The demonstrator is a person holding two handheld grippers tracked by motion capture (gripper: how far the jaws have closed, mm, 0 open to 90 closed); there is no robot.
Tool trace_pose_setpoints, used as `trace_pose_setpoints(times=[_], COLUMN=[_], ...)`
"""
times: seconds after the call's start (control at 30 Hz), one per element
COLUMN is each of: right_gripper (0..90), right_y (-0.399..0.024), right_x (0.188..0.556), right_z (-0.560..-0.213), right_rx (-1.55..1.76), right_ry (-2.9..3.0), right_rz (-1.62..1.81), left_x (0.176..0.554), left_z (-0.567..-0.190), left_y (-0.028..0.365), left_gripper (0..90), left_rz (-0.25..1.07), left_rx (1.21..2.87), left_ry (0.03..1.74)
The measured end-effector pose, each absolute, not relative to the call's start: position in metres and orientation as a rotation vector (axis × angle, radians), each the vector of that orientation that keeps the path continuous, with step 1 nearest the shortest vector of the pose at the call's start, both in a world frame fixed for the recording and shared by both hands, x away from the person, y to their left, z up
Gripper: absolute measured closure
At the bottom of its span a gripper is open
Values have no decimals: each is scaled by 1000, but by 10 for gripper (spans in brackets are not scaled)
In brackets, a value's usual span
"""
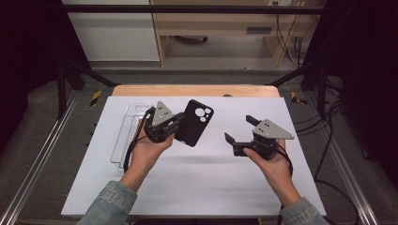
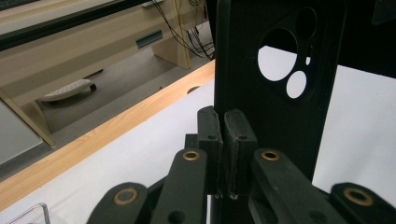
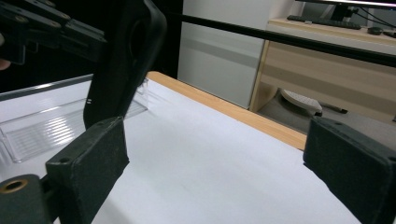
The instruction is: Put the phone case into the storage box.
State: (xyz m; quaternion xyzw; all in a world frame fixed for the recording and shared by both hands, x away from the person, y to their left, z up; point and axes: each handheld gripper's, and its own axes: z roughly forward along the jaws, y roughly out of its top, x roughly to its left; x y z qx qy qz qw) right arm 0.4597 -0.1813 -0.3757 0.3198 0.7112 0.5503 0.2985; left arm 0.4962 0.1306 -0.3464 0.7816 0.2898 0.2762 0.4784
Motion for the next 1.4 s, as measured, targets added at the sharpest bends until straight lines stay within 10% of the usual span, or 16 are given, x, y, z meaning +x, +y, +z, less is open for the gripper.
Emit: trace_pose_setpoints(times=[1.4], right_gripper=[59], right_y=[-215], right_x=[457], right_z=[-405], right_rx=[992], right_ry=[1765], right_rz=[1423], left_x=[506], left_z=[-341], left_y=[153], left_gripper=[862], left_rz=[646], left_rx=[1812], left_ry=[748])
